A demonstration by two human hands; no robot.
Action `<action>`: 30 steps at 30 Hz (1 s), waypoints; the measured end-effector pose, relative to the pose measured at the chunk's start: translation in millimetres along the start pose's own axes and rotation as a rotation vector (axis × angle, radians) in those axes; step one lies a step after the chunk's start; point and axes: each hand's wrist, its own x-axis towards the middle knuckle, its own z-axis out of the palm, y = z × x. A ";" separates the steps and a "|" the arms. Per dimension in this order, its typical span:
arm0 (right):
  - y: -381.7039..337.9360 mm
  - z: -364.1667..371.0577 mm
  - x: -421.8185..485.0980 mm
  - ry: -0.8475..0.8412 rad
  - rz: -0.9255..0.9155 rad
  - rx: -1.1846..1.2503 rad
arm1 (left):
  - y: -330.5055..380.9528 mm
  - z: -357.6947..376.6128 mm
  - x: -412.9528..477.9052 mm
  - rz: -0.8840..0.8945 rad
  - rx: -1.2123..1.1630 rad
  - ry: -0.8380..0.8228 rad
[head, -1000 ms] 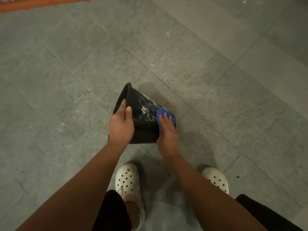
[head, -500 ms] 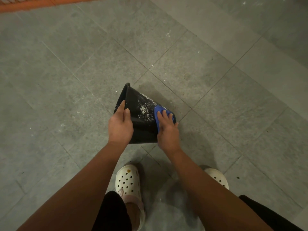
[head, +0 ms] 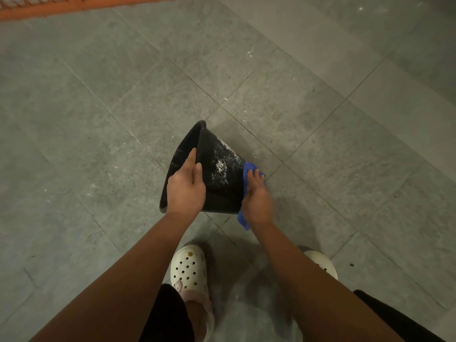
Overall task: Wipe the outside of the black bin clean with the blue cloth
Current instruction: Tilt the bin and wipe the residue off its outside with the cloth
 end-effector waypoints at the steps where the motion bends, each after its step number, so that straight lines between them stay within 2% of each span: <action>1: 2.9 -0.7 -2.4 0.009 0.022 -0.010 | 1.1 -1.1 0.6 0.005 0.002 0.005; 4: -7.2 8.6 -20.2 0.026 -0.007 0.023 | 3.0 -4.5 2.6 0.024 0.011 -0.015; 9: -24.7 7.4 -15.9 0.040 -0.187 0.041 | 1.8 -0.9 0.9 0.046 0.033 -0.045; 12: -14.5 -0.4 -6.5 0.050 -0.147 -0.025 | -1.7 -1.7 1.1 -0.001 -0.010 -0.024; 15: -15.8 1.0 -17.1 0.125 -0.095 0.043 | -1.0 -2.5 0.9 0.006 -0.018 -0.011; 20: -17.1 -0.9 -13.8 0.140 -0.245 0.039 | -3.4 -0.9 3.0 0.025 0.007 -0.024; 24: -5.7 -7.4 -1.6 0.102 -0.100 -0.037 | -6.2 -1.1 3.8 0.009 -0.011 -0.005; 26: -5.2 -6.9 -9.3 0.111 -0.091 -0.024 | -4.2 -1.1 4.5 0.013 0.002 -0.002; 30: -18.3 -7.6 -11.9 0.091 -0.267 0.003 | -3.4 -3.0 5.4 0.025 0.021 -0.020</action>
